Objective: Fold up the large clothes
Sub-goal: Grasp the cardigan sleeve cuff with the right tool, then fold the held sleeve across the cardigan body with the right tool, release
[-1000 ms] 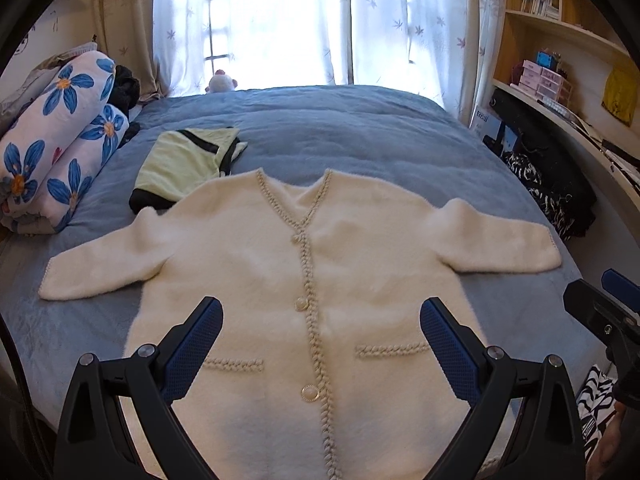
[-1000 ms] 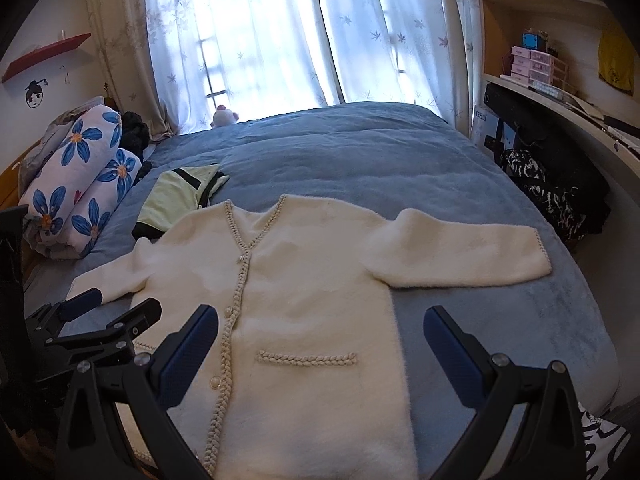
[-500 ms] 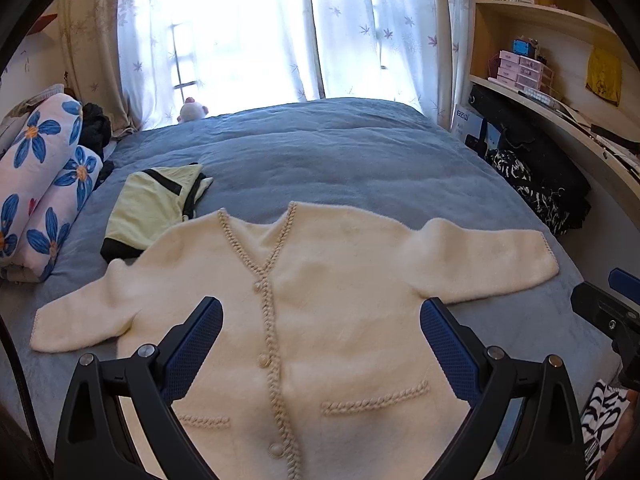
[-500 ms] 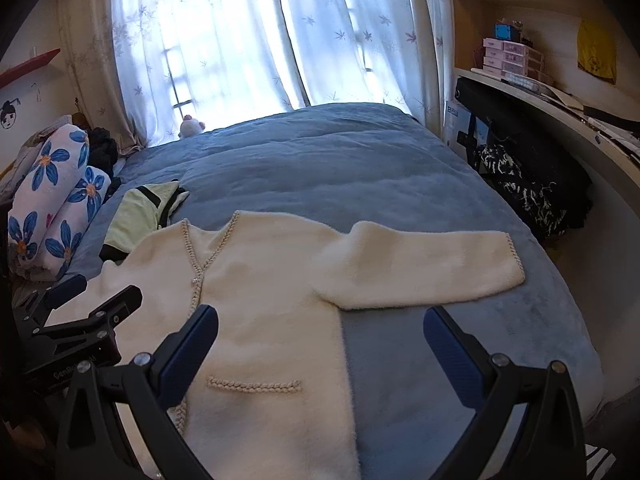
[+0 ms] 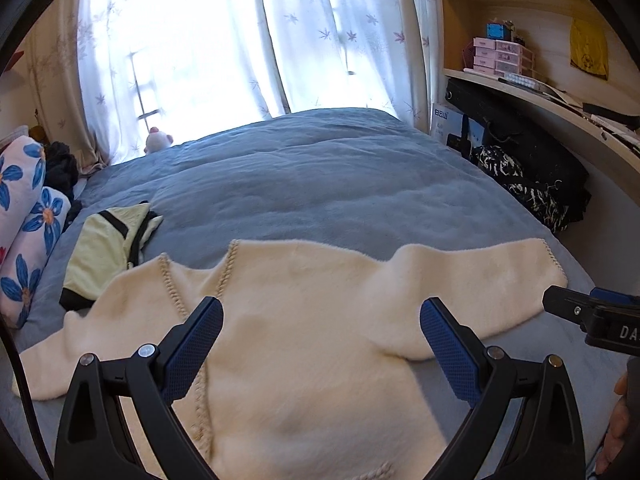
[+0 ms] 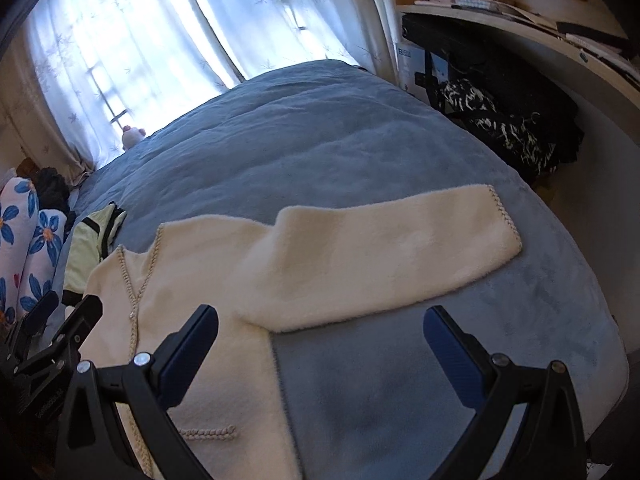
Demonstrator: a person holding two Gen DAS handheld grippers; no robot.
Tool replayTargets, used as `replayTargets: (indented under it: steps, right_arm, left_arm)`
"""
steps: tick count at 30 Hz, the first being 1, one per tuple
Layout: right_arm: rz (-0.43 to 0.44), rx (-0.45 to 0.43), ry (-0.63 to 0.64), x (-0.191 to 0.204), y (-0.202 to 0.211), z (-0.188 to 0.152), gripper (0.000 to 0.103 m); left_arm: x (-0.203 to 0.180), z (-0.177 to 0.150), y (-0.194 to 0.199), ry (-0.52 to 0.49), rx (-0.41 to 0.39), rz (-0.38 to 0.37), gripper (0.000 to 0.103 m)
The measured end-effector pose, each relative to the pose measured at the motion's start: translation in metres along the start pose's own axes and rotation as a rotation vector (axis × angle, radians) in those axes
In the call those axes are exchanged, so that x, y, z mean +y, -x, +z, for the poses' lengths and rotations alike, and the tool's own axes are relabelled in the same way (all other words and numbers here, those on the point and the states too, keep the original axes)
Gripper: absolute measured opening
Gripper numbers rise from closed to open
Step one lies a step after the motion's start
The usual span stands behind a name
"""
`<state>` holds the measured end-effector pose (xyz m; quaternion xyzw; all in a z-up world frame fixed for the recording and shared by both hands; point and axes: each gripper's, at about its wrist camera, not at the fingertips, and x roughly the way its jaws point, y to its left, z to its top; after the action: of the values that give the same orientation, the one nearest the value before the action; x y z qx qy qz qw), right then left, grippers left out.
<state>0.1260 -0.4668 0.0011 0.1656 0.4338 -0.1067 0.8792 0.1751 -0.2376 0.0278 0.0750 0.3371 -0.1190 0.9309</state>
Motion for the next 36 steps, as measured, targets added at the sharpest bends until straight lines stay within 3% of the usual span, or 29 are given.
replayTargets:
  steps: [7, 11, 20, 28, 33, 35, 36]
  right_arm:
    - [-0.044, 0.058, -0.116, -0.051, -0.056, 0.014, 0.102]
    - [-0.077, 0.099, -0.178, -0.082, -0.085, 0.019, 0.096]
    - [-0.079, 0.181, -0.466, -0.159, -0.138, 0.012, 0.091]
    - [-0.099, 0.131, -0.565, -0.182, -0.164, 0.01, 0.083]
    - [-0.168, 0.098, -0.517, -0.177, -0.169, 0.018, 0.047]
    - [-0.142, 0.075, -0.504, -0.176, -0.165, 0.021, 0.017]
    - [-0.143, 0.061, -0.497, -0.175, -0.16, 0.023, 0.017]
  left_arm:
    - [-0.028, 0.005, -0.068, 0.016, 0.075, -0.035, 0.098]
    - [-0.041, 0.001, -0.111, 0.003, 0.121, -0.036, 0.094]
    - [-0.061, -0.017, -0.189, -0.001, 0.229, -0.055, 0.091]
    - [-0.071, -0.032, -0.212, -0.009, 0.281, -0.077, 0.086]
    - [-0.066, -0.032, -0.206, -0.013, 0.279, -0.087, 0.086]
    - [-0.063, -0.03, -0.201, -0.011, 0.275, -0.091, 0.086]
    - [-0.06, -0.029, -0.198, -0.008, 0.273, -0.094, 0.086]
